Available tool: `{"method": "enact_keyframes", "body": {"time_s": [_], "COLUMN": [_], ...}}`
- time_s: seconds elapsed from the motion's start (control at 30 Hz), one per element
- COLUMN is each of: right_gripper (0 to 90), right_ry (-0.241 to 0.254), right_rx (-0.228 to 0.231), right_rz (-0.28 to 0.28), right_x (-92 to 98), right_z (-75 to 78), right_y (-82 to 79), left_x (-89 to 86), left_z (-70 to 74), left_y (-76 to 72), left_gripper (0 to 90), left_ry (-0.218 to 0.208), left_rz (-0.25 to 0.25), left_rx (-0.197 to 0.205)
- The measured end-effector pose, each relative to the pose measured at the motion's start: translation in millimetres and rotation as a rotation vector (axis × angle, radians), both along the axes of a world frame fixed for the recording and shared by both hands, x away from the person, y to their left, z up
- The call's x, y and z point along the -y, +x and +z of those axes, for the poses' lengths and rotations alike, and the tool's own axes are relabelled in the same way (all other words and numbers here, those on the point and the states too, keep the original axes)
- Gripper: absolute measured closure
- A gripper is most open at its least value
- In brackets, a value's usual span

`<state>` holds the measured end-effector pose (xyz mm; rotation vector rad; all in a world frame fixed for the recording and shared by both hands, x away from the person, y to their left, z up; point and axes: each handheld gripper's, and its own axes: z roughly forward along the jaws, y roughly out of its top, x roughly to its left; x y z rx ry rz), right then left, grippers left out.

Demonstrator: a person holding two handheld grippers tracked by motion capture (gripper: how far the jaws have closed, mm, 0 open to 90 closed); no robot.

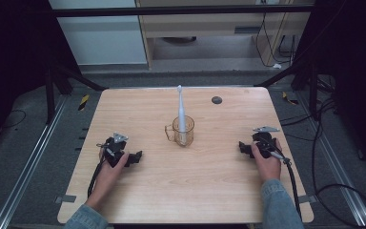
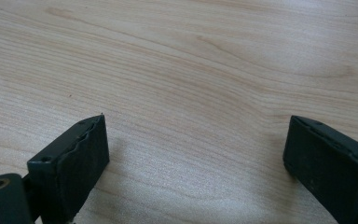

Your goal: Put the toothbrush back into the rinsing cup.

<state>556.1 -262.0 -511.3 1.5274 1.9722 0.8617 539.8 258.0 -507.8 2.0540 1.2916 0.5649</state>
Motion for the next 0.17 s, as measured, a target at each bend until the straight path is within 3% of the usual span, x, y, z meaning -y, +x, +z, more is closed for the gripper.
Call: {"method": "enact_keyframes", "body": {"time_s": [0.17], "right_gripper": [4.2], "right_ry": [0.006], "right_rx": [-0.005], "right_rz": [-0.055], "right_x": [-4.7], "right_z": [0.2], "right_y": [-0.1], "left_x": [0.0], "left_z": [0.0], "left_y": [0.0], "left_gripper": [0.0], "left_ry": [0.001], "left_rz": [0.0], "left_rx": [0.001]}}
